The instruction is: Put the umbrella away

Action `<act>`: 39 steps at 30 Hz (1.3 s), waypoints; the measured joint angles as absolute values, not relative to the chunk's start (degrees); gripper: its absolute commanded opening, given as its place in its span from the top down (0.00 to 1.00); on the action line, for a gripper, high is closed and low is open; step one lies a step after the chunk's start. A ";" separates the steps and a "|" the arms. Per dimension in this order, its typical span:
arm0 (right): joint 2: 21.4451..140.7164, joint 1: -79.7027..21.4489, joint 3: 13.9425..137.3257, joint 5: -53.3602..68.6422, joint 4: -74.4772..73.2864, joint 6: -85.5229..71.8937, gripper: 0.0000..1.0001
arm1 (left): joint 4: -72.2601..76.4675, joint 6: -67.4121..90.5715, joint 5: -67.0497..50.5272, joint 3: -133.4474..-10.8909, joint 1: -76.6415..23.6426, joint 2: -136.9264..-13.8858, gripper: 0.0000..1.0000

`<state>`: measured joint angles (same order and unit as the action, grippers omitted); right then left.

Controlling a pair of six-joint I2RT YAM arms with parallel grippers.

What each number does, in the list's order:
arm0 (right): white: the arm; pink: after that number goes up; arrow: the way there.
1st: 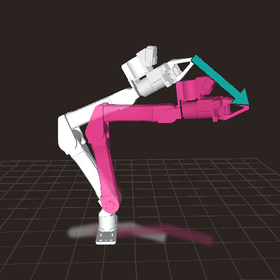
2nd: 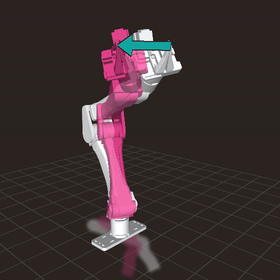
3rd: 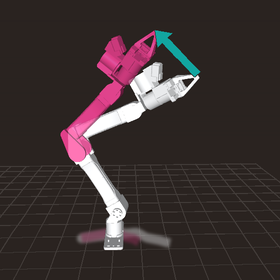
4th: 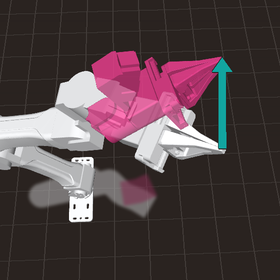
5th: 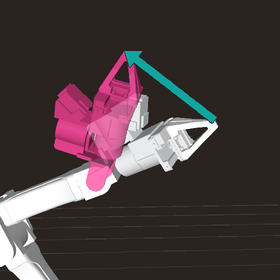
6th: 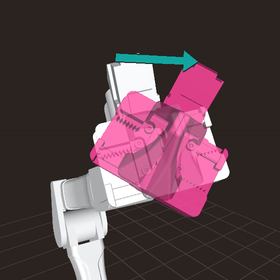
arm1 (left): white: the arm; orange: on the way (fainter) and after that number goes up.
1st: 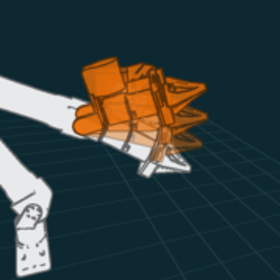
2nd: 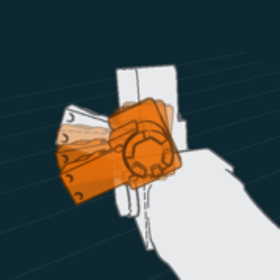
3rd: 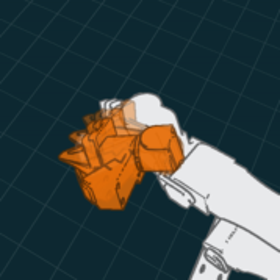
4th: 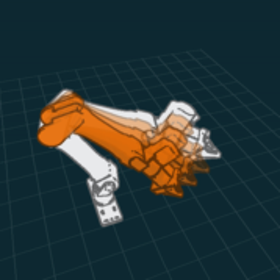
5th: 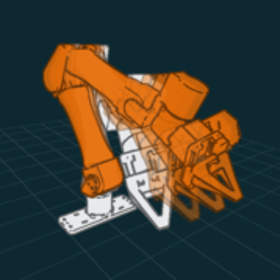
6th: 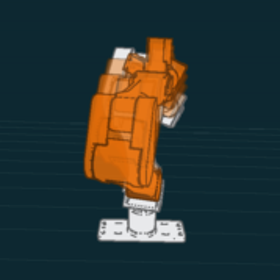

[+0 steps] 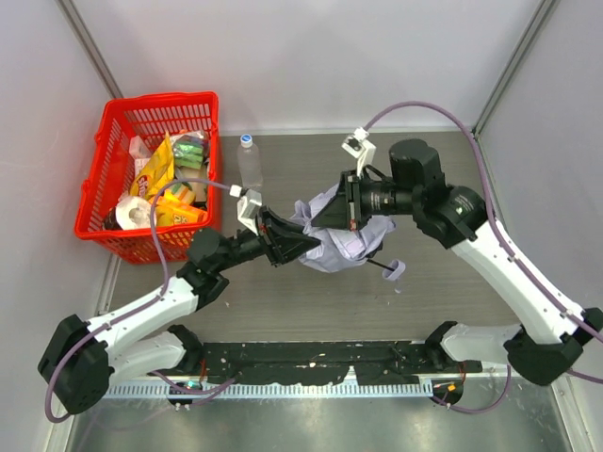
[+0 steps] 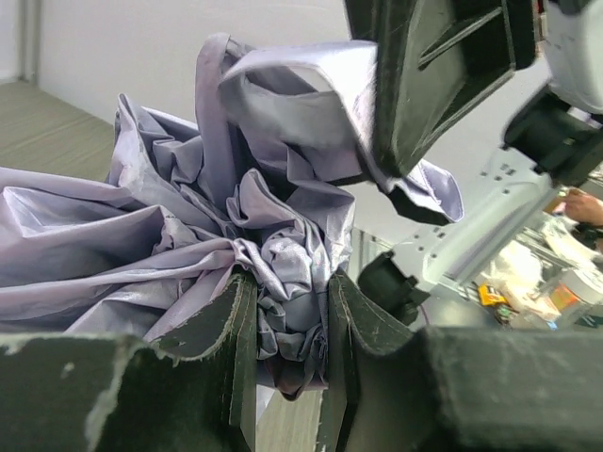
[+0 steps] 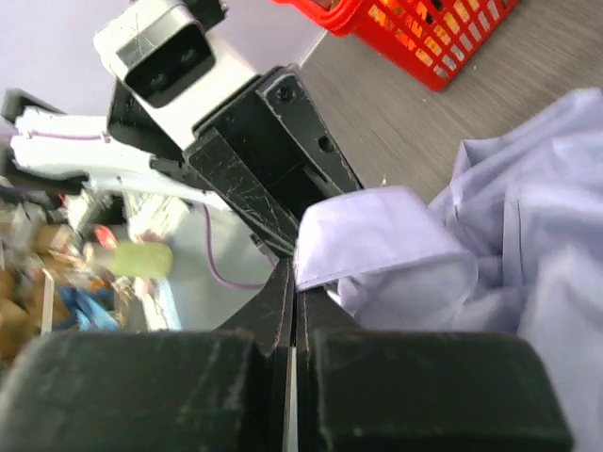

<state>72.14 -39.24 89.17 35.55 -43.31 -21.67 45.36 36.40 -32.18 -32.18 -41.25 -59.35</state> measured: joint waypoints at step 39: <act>41.30 -38.11 51.92 7.77 -20.73 -40.60 0.32 | 33.08 31.35 -4.49 -33.30 -41.25 -51.22 1.00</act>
